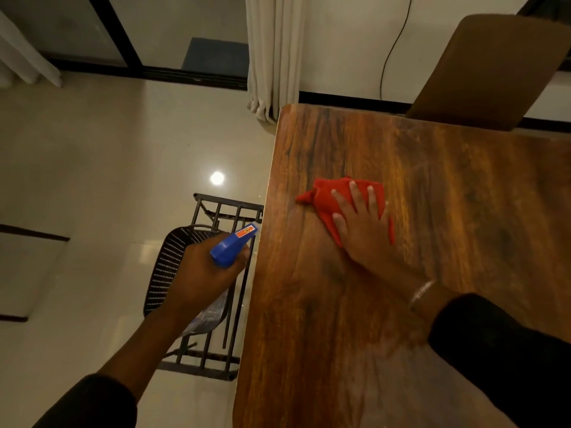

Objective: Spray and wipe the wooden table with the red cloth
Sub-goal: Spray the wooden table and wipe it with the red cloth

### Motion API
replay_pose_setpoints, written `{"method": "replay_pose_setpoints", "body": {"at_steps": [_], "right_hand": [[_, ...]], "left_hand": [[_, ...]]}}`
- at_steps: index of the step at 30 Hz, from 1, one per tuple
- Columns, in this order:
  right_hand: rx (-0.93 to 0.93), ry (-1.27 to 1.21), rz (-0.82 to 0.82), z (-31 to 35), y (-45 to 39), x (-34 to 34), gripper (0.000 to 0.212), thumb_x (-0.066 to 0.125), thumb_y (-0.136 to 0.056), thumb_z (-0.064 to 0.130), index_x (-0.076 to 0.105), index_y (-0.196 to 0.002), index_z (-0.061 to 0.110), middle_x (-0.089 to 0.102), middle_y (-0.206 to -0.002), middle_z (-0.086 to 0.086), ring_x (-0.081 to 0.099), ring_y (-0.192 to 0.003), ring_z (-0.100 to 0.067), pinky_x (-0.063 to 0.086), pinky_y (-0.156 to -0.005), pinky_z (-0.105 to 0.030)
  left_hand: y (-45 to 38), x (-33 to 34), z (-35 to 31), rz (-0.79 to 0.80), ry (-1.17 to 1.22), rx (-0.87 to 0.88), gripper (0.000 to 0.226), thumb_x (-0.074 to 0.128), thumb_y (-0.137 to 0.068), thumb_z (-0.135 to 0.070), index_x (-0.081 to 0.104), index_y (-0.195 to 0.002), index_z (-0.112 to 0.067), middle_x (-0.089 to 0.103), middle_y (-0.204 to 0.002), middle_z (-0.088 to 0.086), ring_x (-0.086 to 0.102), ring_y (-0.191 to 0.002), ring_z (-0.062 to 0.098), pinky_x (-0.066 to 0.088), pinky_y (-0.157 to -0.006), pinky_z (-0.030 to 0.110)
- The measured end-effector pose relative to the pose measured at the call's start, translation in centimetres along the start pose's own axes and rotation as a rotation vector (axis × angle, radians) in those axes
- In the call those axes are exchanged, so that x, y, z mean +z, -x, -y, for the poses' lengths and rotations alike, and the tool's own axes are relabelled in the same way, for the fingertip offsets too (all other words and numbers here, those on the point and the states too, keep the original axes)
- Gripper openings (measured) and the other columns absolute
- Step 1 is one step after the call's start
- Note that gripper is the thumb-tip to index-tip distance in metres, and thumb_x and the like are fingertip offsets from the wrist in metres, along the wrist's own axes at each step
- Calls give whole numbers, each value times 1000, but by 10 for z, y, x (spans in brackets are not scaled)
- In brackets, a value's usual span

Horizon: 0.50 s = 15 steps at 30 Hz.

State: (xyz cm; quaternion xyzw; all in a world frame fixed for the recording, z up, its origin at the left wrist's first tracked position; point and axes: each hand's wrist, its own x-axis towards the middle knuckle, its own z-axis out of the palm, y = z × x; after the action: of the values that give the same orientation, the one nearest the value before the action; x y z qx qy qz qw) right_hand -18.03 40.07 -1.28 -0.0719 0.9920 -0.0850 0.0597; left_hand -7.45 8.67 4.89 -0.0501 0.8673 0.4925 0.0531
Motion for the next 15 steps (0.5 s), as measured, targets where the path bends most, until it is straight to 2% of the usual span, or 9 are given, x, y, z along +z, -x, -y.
{"method": "replay_pose_setpoints", "body": {"at_steps": [2,3,5,7,8,9,11,14,15], "right_hand": [[70,0,-4,16,-10,5,60,23,-110,53,14,-167,40,0,-178,-1,-3,-162,-40,5,-125,-72],[-5,37,-1,27,-1,12,60,20,-109,54,12,-167,40,-1,-178,-2,-5,-162,-40,4,-125,-72],[-319,110,62,46,32,25,61,17,-108,57,8,-167,43,-2,-178,0,-6,-162,-38,5,-125,-71],[-593,145,115,43,42,31,61,21,-109,60,7,-166,46,0,-178,2,-3,-163,-35,1,-127,-67],[-641,142,119,40,27,28,60,22,-109,60,8,-166,47,2,-178,3,-2,-163,-34,1,-127,-65],[-624,130,104,39,4,23,60,23,-109,60,9,-166,47,3,-178,3,-1,-163,-33,3,-127,-66],[-456,83,54,50,-51,15,60,23,-109,59,12,-166,45,4,-177,1,-1,-163,-35,9,-126,-70],[-168,4,26,87,-122,2,59,26,-111,55,17,-167,40,4,-177,-3,-2,-162,-40,6,-125,-71],[-139,-6,16,98,-131,1,58,26,-111,54,19,-167,39,4,-177,-4,-2,-162,-41,4,-125,-71]], "left_hand": [[-3,1,2,-5,9,-25,19,68,-87,-24,54,-80,-36,61,-66,-5,63,-61,8,50,-62,14],[-5,2,1,-4,23,-43,17,67,-87,-27,54,-80,-35,62,-67,-5,63,-60,11,51,-65,19],[-10,4,-1,8,45,-64,13,63,-83,-44,55,-81,-34,63,-68,-2,64,-61,13,52,-65,26],[-13,5,-3,7,35,-60,20,59,-80,-54,56,-82,-34,64,-68,0,65,-65,11,50,-62,21],[-16,7,-2,3,21,-54,18,60,-81,-51,56,-82,-34,64,-68,0,65,-65,9,48,-61,19],[-19,8,-2,4,9,-53,14,63,-84,-45,55,-82,-33,64,-69,-1,65,-65,9,47,-62,19],[-21,12,0,6,-7,-76,12,66,-89,-29,56,-83,-29,64,-72,0,64,-64,11,48,-66,24],[-19,17,1,32,12,-177,6,64,-92,-15,62,-95,-11,67,-84,19,66,-78,34,52,-76,37],[-18,16,0,26,15,-182,6,63,-93,-15,62,-95,-10,67,-85,20,66,-79,34,52,-76,35]]}}
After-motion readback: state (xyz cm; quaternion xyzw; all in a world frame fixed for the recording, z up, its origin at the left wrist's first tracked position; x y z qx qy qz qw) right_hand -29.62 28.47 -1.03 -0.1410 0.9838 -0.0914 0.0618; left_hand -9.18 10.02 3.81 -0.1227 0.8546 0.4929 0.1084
